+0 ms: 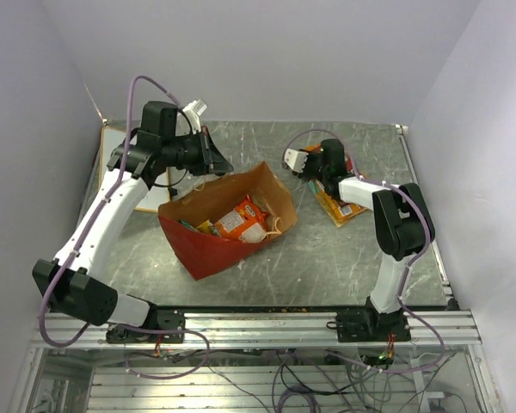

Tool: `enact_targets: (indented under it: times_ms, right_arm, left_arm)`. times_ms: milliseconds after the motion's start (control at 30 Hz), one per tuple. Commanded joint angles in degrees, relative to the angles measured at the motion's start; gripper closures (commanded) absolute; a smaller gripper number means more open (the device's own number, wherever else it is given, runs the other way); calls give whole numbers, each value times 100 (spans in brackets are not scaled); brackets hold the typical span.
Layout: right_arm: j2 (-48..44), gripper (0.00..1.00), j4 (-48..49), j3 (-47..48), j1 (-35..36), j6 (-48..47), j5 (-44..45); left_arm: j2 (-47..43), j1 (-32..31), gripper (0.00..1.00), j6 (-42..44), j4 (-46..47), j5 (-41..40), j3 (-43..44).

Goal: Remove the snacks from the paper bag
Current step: Place the snack at the center of the board.

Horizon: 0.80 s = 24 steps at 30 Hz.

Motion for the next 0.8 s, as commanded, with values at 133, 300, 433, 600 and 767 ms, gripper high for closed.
enact_targets:
  times_ms: [133,300,433,600,767]
  right_arm:
    - [-1726,53,-951,-382,692,4857,1730]
    - [-3762,42,-884,-1783,751,7059,649]
    - [-5210,37,-1627,-2078,763,7406,356]
    - [-6222,31,-1995,-2230,786,6658,-1983]
    - [-6762,31,-2752,-2046,933,5469,-2768]
  left_arm:
    - [-498,-120,93,-1101,1402,783,-536]
    - [-581,-605,93,-1096,1646,573,-700]
    - [-667,-1167,93,-1595,2111,283,-1025]
    - [-975,-1987,93,-2058,2755,-311,-1563]
    - [-1119,-2877,93,-2219,2937,-794,-1988]
